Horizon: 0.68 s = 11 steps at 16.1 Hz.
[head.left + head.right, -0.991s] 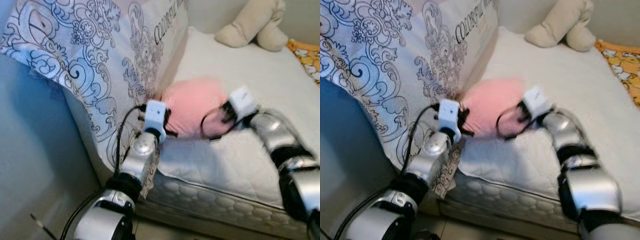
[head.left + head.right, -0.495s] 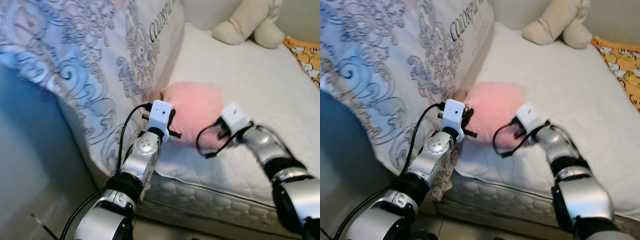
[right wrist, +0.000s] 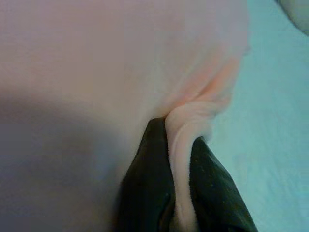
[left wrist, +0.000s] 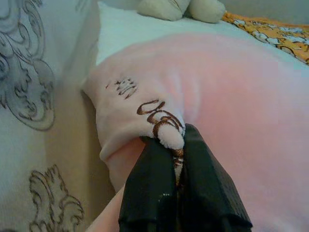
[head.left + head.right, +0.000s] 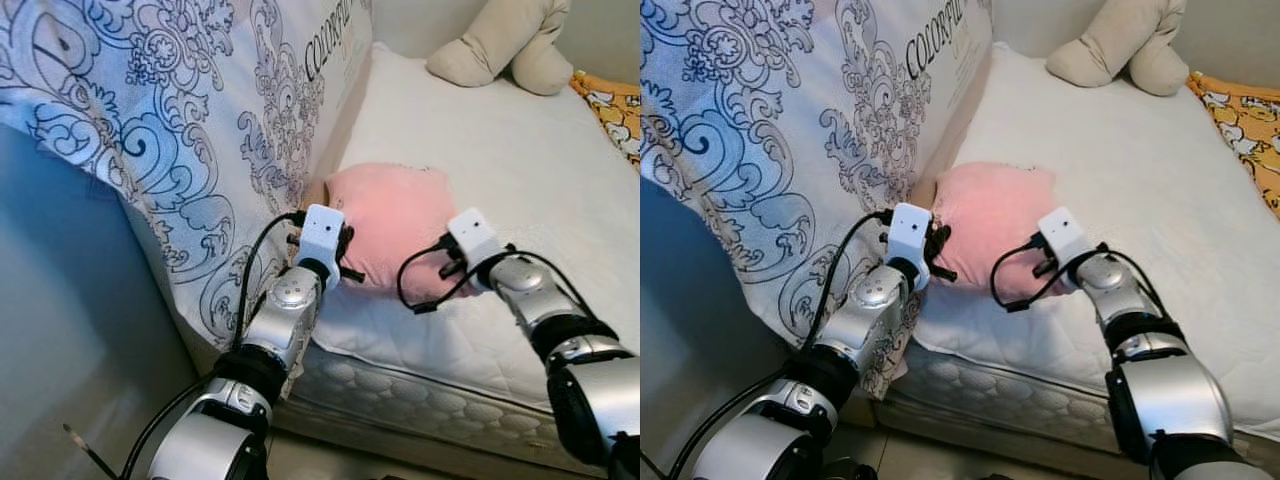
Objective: Clean up the room
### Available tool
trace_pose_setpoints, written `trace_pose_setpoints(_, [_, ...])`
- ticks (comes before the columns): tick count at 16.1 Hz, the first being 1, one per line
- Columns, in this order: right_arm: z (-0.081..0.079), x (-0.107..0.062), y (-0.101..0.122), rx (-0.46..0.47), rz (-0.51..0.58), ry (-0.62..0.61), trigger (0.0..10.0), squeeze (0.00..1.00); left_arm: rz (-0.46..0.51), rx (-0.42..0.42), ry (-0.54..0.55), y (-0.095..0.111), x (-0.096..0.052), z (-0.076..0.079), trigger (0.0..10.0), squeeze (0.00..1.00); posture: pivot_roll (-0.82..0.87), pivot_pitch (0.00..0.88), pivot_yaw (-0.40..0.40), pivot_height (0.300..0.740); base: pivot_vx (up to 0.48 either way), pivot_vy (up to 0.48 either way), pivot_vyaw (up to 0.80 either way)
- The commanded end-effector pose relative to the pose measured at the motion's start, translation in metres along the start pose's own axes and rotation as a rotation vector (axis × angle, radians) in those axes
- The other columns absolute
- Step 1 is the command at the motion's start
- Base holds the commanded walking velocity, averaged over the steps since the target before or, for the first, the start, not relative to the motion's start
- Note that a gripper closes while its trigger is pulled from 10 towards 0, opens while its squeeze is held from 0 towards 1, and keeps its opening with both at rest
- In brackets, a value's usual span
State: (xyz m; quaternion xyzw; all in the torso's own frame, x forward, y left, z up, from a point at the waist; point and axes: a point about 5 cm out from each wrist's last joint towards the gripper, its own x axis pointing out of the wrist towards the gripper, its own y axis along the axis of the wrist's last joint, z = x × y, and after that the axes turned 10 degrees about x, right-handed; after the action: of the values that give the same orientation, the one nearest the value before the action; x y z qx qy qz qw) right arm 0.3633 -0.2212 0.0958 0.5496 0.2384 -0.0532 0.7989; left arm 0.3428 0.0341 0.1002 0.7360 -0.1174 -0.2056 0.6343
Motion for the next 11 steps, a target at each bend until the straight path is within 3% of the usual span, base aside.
trace_pose_setpoints(1, [0.022, -0.006, 0.007, -0.024, 0.011, -0.084, 10.0, 0.00, -0.002, -0.070, -0.083, 0.003, 0.003, 0.031, 10.0, 0.00, -0.05, 0.000, -0.077, 0.740, 0.000, 0.000, 0.00])
trace_pose_setpoints(3, [0.034, -0.010, 0.012, -0.049, 0.017, -0.131, 10.0, 0.00, -0.028, -0.075, -0.141, 0.000, 0.003, 0.042, 10.0, 0.00, -0.05, 0.000, -0.079, 0.740, 0.000, 0.000, 0.00])
trace_pose_setpoints(6, [0.037, -0.012, 0.009, -0.061, 0.002, -0.145, 10.0, 0.00, -0.041, -0.087, -0.155, -0.001, 0.004, 0.044, 10.0, 0.00, -0.05, 0.000, -0.082, 0.740, 0.000, 0.000, 0.00])
trace_pose_setpoints(7, [0.035, -0.011, 0.006, -0.060, -0.003, -0.145, 10.0, 0.26, -0.042, -0.084, -0.159, -0.001, 0.004, 0.045, 10.0, 1.00, -0.05, 0.000, -0.081, 0.740, 0.000, 0.000, 0.00])
trace_pose_setpoints(9, [0.034, -0.012, 0.002, -0.054, -0.008, -0.147, 10.0, 1.00, -0.041, -0.071, -0.157, 0.000, 0.004, 0.044, 10.0, 1.00, -0.05, 0.000, -0.082, 0.740, 0.000, 0.000, 0.00])
trace_pose_setpoints(11, [0.034, -0.013, -0.003, -0.068, -0.013, -0.159, 10.0, 1.00, -0.024, -0.048, -0.160, 0.003, 0.004, 0.043, 10.0, 1.00, -0.05, 0.000, -0.078, 0.740, 0.000, 0.000, 0.00])
